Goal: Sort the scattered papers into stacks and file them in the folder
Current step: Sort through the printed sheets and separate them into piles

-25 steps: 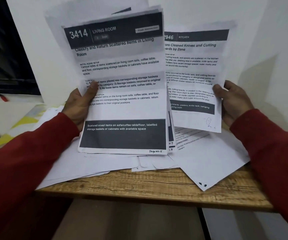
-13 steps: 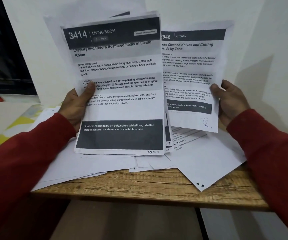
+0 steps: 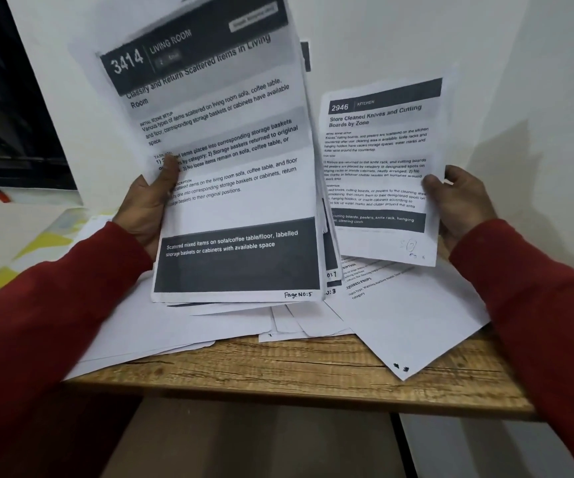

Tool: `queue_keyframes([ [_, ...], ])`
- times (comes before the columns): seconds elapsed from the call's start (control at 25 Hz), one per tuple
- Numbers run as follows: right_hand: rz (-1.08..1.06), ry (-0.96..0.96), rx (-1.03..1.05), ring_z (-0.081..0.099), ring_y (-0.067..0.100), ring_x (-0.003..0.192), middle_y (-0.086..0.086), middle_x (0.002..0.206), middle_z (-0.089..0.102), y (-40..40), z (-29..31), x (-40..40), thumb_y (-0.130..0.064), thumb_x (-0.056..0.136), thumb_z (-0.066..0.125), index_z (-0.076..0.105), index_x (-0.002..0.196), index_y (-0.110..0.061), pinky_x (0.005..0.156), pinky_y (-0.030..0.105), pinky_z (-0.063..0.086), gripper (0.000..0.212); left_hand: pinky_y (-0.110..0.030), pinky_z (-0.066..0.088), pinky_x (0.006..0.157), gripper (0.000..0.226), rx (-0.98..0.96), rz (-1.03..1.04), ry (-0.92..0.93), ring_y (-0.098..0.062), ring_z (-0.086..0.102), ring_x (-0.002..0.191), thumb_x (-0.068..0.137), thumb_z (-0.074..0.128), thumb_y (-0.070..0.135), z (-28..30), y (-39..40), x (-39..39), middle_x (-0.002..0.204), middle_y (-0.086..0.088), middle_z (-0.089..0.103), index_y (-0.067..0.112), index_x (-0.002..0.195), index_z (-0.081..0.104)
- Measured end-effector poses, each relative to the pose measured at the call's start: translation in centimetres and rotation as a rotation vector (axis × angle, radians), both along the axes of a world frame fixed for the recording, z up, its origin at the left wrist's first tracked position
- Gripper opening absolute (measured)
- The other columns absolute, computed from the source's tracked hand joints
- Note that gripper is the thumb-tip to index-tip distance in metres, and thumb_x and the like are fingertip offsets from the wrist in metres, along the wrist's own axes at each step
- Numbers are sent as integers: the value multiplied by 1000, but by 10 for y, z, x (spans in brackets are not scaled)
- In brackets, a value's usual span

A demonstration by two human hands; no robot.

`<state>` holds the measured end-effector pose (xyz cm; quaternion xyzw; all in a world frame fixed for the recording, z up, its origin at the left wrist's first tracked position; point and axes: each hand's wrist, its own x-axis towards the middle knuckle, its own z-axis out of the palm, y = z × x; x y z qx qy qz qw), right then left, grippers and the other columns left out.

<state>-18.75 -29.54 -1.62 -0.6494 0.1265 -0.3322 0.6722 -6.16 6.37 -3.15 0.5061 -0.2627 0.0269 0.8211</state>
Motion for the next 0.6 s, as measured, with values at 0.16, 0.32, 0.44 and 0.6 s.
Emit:
queue_keyframes([
  [0.16, 46, -20, 41, 71, 34, 100, 12, 110, 72, 1, 1, -3, -8, 102, 47, 61, 118, -9, 80, 52, 59, 21, -37, 59, 85, 25, 143, 95, 44, -25, 70, 106, 99, 57, 29, -6, 2, 6, 121, -10, 70, 15, 116, 68],
  [0.32, 105, -48, 70, 71, 32, 100, 13, 116, 71, 4, 4, -5, -7, 103, 46, 58, 126, -5, 78, 49, 60, 27, -30, 60, 73, 22, 211, 73, 93, -19, 74, 92, 99, 56, 26, -10, 0, 5, 106, -5, 75, 12, 114, 65],
  [0.44, 127, -46, 58, 72, 29, 95, 12, 114, 71, 5, 4, -6, -7, 103, 46, 56, 130, -4, 72, 44, 61, 29, -32, 60, 79, 23, 237, 85, 87, -21, 73, 96, 98, 58, 26, -10, 1, 6, 110, -6, 74, 12, 114, 66],
  [0.6, 131, -49, 46, 72, 30, 97, 12, 115, 72, 4, 3, -3, -8, 103, 46, 56, 130, -5, 73, 45, 61, 29, -32, 59, 78, 20, 224, 69, 94, -19, 73, 95, 99, 56, 26, -9, 1, 4, 111, -7, 74, 13, 110, 67],
])
